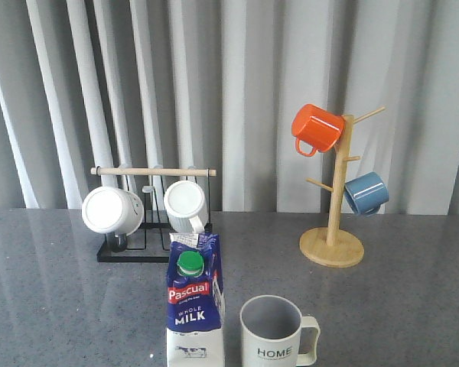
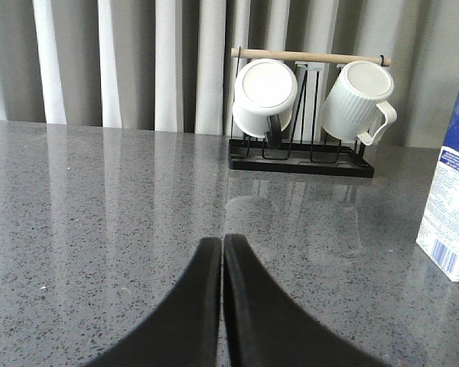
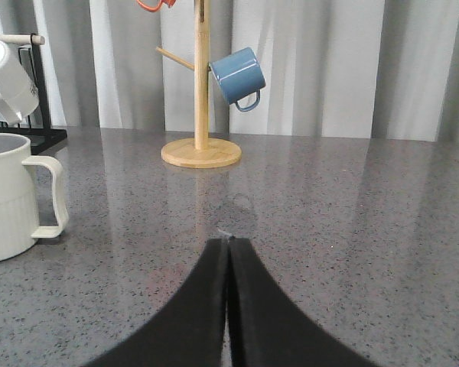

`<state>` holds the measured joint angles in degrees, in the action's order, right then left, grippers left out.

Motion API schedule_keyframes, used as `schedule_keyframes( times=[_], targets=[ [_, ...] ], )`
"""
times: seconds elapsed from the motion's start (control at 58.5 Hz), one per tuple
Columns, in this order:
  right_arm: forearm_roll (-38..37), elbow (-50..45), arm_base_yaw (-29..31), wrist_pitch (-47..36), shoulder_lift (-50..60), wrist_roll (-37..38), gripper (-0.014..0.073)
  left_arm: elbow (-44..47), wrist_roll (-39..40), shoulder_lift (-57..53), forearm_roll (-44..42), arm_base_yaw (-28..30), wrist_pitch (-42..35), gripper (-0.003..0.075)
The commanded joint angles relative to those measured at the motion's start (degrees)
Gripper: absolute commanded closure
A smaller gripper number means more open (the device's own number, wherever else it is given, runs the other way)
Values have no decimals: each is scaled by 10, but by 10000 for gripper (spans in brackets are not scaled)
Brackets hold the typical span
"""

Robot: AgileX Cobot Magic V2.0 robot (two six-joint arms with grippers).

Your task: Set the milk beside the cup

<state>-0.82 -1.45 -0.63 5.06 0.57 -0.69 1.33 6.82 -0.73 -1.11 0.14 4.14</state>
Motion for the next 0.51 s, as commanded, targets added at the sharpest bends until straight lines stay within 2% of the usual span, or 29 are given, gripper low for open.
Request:
schedule_keyframes(
  times=[0.0,0.496],
  targets=[
    [2,-6,3,-51,8,-6,603,-8,4,-6,4,-1,-41,728],
    [14,-6,3,-51,8,-2,603,-8,4,-6,4,-1,-41,728]
  ],
)
